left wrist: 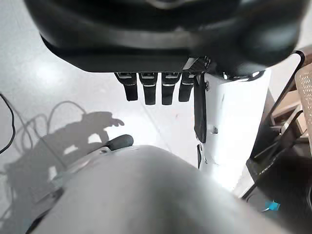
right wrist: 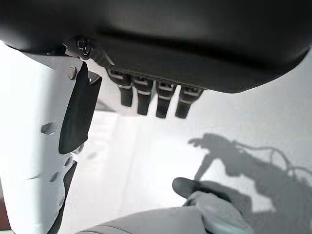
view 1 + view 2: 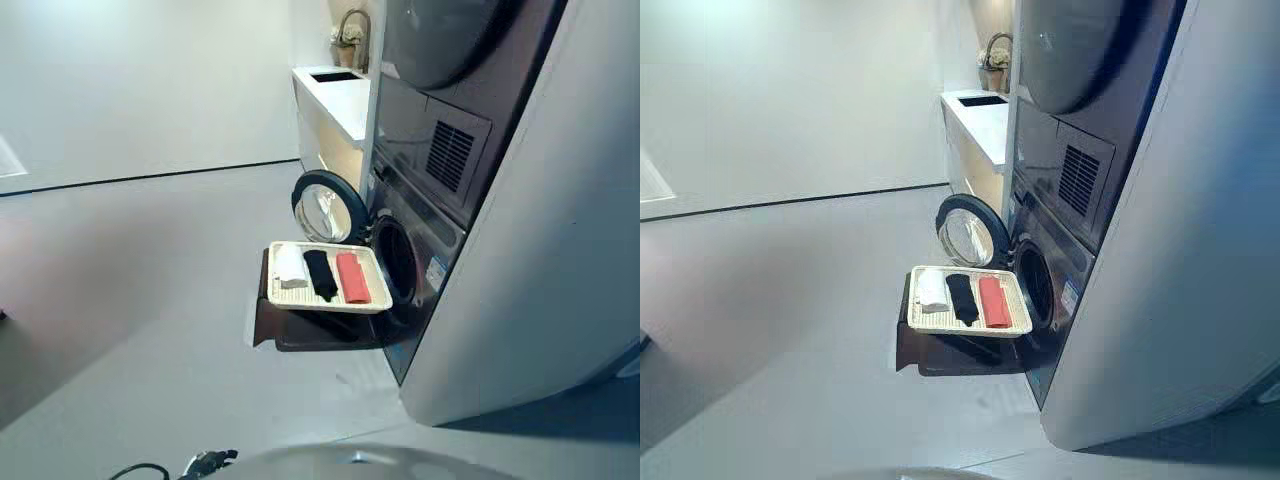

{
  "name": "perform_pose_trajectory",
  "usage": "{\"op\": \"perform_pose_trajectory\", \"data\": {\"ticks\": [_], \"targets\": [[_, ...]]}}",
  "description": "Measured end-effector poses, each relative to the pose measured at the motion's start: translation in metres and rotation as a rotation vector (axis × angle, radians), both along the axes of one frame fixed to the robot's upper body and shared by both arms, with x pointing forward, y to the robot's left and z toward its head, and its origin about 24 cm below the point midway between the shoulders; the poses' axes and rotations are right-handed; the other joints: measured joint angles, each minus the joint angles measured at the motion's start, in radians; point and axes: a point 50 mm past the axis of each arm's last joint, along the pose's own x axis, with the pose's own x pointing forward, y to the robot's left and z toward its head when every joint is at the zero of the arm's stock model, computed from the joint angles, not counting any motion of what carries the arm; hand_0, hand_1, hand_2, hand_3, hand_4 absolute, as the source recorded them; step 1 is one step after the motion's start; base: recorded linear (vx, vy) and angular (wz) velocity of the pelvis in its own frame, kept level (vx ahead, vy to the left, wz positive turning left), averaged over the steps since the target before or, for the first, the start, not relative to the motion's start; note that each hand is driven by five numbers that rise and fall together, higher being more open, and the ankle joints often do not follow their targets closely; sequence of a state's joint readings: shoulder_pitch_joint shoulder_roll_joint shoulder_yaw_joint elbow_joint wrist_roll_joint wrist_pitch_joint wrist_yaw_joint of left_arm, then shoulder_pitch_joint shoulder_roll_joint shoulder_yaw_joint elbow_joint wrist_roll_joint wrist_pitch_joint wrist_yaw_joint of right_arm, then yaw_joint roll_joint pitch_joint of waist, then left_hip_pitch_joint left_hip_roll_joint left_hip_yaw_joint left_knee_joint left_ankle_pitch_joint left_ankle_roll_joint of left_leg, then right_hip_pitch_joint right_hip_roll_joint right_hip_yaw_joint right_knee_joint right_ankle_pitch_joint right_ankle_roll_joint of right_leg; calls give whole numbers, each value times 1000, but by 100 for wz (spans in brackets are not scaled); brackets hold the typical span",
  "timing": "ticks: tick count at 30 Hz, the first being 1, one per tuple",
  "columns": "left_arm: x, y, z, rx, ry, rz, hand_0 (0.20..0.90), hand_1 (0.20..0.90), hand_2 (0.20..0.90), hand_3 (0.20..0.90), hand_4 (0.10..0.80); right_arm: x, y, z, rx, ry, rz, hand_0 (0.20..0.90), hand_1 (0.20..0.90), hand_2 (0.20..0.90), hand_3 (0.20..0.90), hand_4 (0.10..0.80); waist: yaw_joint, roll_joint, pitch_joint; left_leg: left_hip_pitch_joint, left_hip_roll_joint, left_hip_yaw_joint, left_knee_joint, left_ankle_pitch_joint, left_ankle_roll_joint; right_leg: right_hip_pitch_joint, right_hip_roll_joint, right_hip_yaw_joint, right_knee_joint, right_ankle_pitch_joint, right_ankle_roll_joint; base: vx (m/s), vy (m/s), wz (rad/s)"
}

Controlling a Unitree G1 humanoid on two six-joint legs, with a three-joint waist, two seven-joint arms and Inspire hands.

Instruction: Pick up the clothes and place them into the washing machine

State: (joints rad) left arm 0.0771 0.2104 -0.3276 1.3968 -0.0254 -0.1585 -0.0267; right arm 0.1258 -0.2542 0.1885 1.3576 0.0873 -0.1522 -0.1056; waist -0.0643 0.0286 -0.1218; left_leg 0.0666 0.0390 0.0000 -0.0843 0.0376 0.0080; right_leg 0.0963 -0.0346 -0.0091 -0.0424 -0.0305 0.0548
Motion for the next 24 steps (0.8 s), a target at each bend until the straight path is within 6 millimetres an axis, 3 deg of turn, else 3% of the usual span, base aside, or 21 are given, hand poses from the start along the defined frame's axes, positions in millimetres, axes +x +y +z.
{"op": "perform_pose_trajectory", "data": {"ticks": [24], "targets": [[-2,0,0,-9,7,6,900,900,900,900,800,0,0,0,1,0,0,900,900,900,900,800,1,0,0,-3,0,0,0,-2,-4,-2,-2,-1,0,0,0,0,0,0]]}}
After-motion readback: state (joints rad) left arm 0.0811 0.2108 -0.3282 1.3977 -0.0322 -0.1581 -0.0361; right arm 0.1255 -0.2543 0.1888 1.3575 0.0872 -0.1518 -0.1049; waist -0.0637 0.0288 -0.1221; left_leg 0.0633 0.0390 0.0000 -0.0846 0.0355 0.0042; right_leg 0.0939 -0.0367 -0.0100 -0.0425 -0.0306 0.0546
